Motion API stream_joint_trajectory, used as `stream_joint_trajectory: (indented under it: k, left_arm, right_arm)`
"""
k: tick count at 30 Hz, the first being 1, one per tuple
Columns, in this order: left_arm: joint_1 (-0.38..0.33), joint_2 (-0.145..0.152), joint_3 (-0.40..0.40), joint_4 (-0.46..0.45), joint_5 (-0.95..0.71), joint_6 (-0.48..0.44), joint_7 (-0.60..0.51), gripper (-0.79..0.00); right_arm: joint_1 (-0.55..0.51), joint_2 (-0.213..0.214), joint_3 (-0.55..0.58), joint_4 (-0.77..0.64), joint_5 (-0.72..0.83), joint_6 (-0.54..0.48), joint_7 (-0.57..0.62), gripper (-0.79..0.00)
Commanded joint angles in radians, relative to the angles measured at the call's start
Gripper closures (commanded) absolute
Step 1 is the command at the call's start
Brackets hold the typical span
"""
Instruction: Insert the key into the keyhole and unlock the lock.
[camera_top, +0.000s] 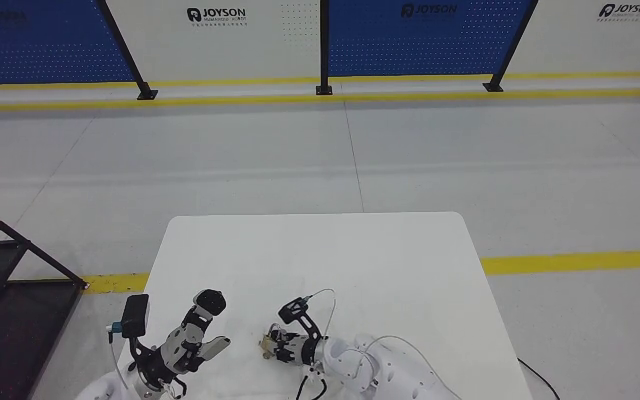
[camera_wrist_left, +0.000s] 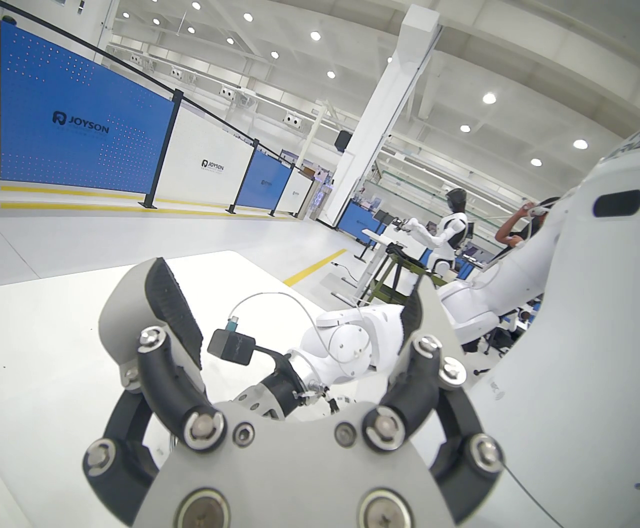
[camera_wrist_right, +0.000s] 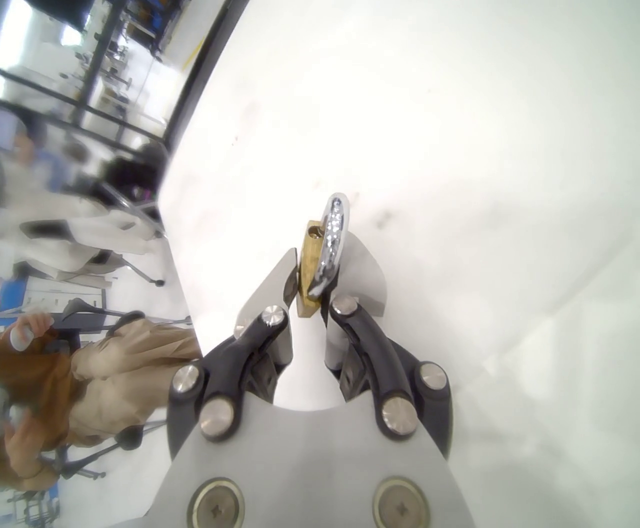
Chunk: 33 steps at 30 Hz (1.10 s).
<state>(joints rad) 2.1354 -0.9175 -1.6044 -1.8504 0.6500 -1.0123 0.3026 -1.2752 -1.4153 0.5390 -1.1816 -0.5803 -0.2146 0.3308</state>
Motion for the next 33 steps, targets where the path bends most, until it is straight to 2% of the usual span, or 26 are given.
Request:
stream_joint_trajectory:
  k: [1,2,10,16,23,26,31,33]
  left_arm:
    - [0.0,0.0,0.0,0.0,0.0,0.0,0.0,-0.785]
    - [0.0,0.0,0.0,0.0,0.0,0.0,0.0,-0.785]
    - [0.0,0.0,0.0,0.0,0.0,0.0,0.0,-0.785]
    - [0.0,0.0,0.0,0.0,0.0,0.0,0.0,-0.785]
    - [0.0,0.0,0.0,0.0,0.0,0.0,0.0,-0.785]
    - [0.0,0.0,0.0,0.0,0.0,0.0,0.0,-0.785]
    - [0.0,0.0,0.0,0.0,0.0,0.0,0.0,-0.785]
    - [0.0,0.0,0.0,0.0,0.0,0.0,0.0,-0.785]
  right_arm:
    - [0.002,-0.003,-0.003,0.005,-0.007,0.005,-0.006,-0.686]
    - [0.001,-0.005,-0.005,0.005,-0.008,0.006,-0.009,-0.785]
    - [-0.017,0.007,0.014,-0.04,-0.061,0.009,-0.024,-0.785]
    - [-0.091,0.059,0.094,-0.207,-0.162,0.013,-0.036,-0.785]
    - [-0.298,0.151,0.275,-0.538,-0.296,-0.015,-0.037,-0.785]
    - [-0.415,0.187,0.359,-0.682,-0.358,-0.072,-0.065,-0.785]
    - [-0.62,0.238,0.486,-0.863,-0.42,-0.24,-0.187,-0.785]
    - [-0.632,0.24,0.492,-0.869,-0.418,-0.249,-0.199,-0.785]
